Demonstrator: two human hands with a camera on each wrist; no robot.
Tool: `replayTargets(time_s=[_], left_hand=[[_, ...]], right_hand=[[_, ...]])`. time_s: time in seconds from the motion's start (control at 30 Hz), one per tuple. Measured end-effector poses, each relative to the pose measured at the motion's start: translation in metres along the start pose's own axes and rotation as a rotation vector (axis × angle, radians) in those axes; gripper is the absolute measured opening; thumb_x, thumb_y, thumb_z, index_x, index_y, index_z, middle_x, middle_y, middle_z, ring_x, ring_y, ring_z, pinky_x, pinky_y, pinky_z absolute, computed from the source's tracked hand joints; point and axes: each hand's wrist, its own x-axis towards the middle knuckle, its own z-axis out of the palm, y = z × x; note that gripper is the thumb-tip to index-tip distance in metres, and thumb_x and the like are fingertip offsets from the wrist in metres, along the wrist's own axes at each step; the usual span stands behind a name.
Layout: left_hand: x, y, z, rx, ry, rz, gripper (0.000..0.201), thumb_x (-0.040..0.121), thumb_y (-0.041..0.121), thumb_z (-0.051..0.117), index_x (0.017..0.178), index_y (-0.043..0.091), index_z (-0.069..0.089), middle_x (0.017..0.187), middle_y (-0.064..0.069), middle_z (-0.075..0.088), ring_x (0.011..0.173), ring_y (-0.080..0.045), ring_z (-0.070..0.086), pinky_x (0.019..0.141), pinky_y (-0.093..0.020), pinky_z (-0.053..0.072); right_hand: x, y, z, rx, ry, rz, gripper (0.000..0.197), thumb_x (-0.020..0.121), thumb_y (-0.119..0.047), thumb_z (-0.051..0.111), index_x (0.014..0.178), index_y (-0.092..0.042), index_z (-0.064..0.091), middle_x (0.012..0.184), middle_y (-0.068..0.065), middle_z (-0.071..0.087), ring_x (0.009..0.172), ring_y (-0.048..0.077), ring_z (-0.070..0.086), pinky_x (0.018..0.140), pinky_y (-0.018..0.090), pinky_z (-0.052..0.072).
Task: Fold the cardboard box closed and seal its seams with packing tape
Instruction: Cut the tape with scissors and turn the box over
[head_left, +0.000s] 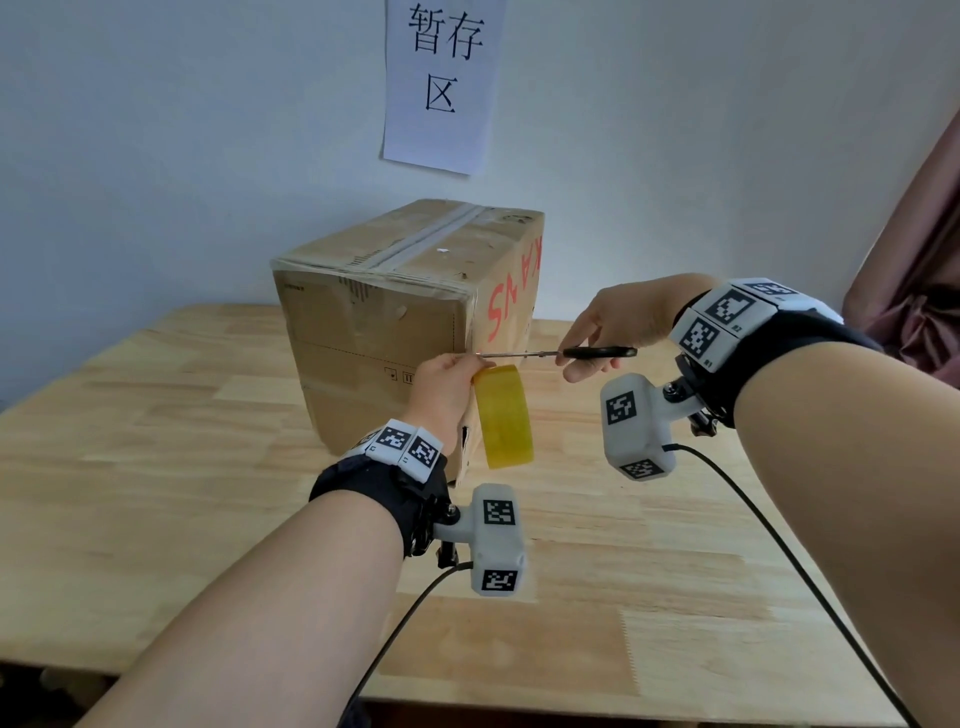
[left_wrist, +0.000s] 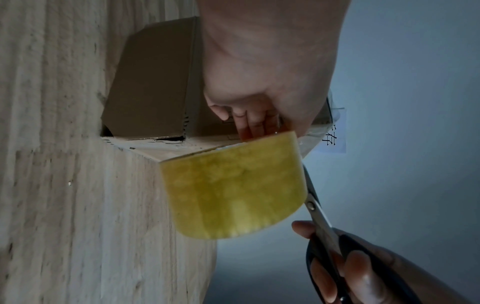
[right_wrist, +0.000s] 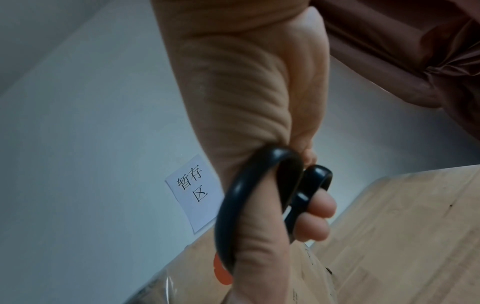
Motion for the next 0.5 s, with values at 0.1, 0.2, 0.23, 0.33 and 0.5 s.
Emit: replayTargets(time_s=[0.1,0.2,0.23,0.33,0.5], left_hand=[[0.0003,0.0024,-0.0006,0.01,0.001,-0.011,0.018,0.091,0.011,0.056,0.098,0.0,0.068,0.073,-0.005,0.062,0.05,-0.007,0.059,0.039,-0.012,0.04],[0.002,0.0039,-0.0017,-0.002,0.014,-0.061,0.02,0.088,0.009,0.056,0.098,-0.004,0.067,0.08,-0.011,0.058,0.057,-0.013,0.053,0.049,-0.022,0.038],[0.0029,0.0034,-0.0019,-0.013,0.021,-0.08,0.021,0.088,0.01,0.056,0.1,-0.004,0.066,0.084,-0.013,0.057,0.06,-0.014,0.05,0.052,-0.024,0.037],[0.0037,0.0021,-0.0006,-0.088,0.001,-0.152,0.015,0.087,0.015,0.06,0.097,0.004,0.062,0.087,-0.012,0.059,0.064,-0.018,0.054,0.063,-0.03,0.041],[0.0032,0.0014,0.0078,-0.096,-0.075,-0.217,0.03,0.086,0.022,0.063,0.111,0.006,0.062,0.095,-0.005,0.063,0.085,-0.02,0.059,0.087,-0.047,0.045]], right_hand=[[0.0006,-0.0025,-0.0017,-0.028,0.019,-0.015,0.046,0.068,-0.064,0.069,0.107,-0.039,0.069,0.071,-0.006,0.066,0.072,0.009,0.06,0.083,0.026,0.045],[0.0008,-0.0054,-0.0022,-0.029,0.065,-0.024,0.044,0.07,-0.057,0.072,0.107,-0.035,0.069,0.06,-0.007,0.061,0.069,0.01,0.058,0.076,0.022,0.044],[0.0011,-0.0057,-0.0018,-0.028,0.077,-0.024,0.043,0.07,-0.056,0.073,0.108,-0.034,0.069,0.06,-0.007,0.06,0.07,0.01,0.058,0.075,0.022,0.043],[0.0005,-0.0046,0.0007,-0.027,0.084,-0.024,0.046,0.07,-0.057,0.072,0.109,-0.034,0.068,0.062,-0.006,0.062,0.075,0.011,0.059,0.08,0.025,0.042],[-0.0008,-0.0005,0.0063,-0.009,0.096,-0.024,0.045,0.07,-0.058,0.071,0.109,-0.036,0.067,0.07,-0.002,0.064,0.071,0.01,0.058,0.08,0.025,0.043]])
